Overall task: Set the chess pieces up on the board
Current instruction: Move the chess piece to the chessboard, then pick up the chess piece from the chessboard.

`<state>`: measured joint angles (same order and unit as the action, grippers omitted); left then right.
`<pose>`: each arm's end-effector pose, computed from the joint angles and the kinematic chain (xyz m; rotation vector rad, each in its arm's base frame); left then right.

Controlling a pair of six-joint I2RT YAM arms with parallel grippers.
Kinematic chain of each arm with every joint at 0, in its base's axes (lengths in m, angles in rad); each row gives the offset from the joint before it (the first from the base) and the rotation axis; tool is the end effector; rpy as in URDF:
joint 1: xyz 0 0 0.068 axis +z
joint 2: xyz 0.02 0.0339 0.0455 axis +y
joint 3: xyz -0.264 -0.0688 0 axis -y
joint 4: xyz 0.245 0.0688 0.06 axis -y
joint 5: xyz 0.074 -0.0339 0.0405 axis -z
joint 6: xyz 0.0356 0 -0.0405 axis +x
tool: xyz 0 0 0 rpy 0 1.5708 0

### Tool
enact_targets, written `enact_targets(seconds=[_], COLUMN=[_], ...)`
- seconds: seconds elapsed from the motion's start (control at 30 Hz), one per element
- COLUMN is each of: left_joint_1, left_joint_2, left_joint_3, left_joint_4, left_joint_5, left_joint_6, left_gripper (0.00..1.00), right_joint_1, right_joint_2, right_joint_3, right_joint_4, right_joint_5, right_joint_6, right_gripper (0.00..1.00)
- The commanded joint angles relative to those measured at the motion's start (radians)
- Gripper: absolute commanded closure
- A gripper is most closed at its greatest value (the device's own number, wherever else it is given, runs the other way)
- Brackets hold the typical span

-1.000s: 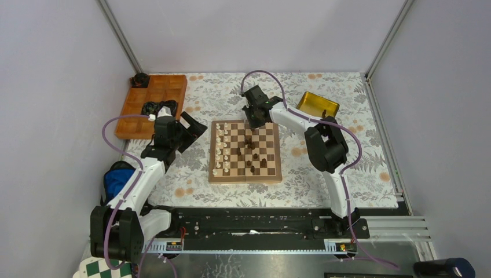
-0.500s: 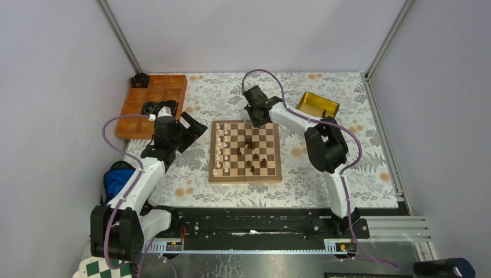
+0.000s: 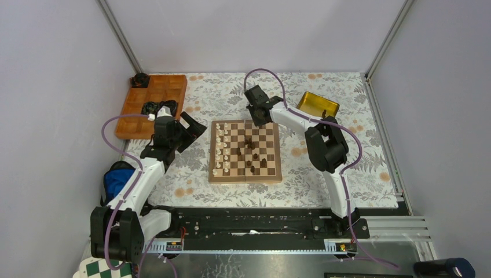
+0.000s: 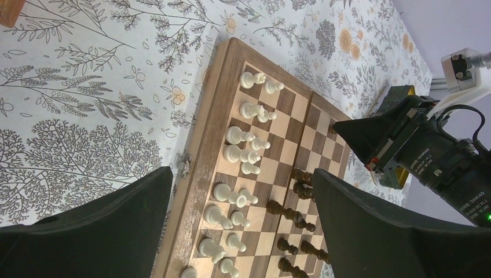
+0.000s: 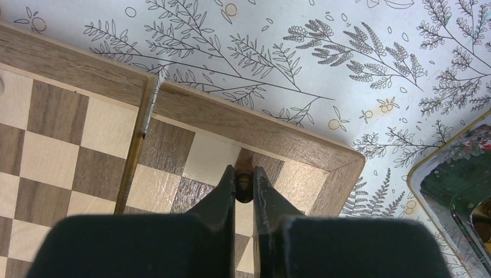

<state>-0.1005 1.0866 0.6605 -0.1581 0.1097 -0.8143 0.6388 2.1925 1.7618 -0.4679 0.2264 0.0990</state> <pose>0.2347 -0.0276 0.2402 -0.7148 2.1047 -0.6370 0.3974 0.2852 0.1953 -0.5564 2.3742 0.0486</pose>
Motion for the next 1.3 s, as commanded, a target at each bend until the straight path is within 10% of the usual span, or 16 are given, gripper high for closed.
enact_targets(seconds=[0.0, 0.3, 0.63, 1.27], left_joint_1=[0.011, 0.013, 0.013, 0.013], left_joint_2=[-0.026, -0.040, -0.038, -0.063], left_joint_3=[-0.002, -0.015, -0.011, -0.018], left_joint_4=[0.018, 0.014, 0.011, 0.011], left_joint_5=[0.011, 0.013, 0.013, 0.010], left_joint_6=[0.026, 0.023, 0.021, 0.010], left_gripper=[0.01, 0.01, 0.01, 0.01], right_joint_1=[-0.011, -0.025, -0.027, 0.016], right_joint_2=[-0.061, -0.071, -0.084, -0.311], right_joint_3=[-0.011, -0.043, -0.041, -0.090], right_joint_4=[-0.014, -0.007, 0.004, -0.085], right_joint_5=[0.031, 0.024, 0.005, -0.072], right_joint_6=[0.022, 0.044, 0.034, 0.001], right_gripper=[1.00, 0.97, 0.61, 0.61])
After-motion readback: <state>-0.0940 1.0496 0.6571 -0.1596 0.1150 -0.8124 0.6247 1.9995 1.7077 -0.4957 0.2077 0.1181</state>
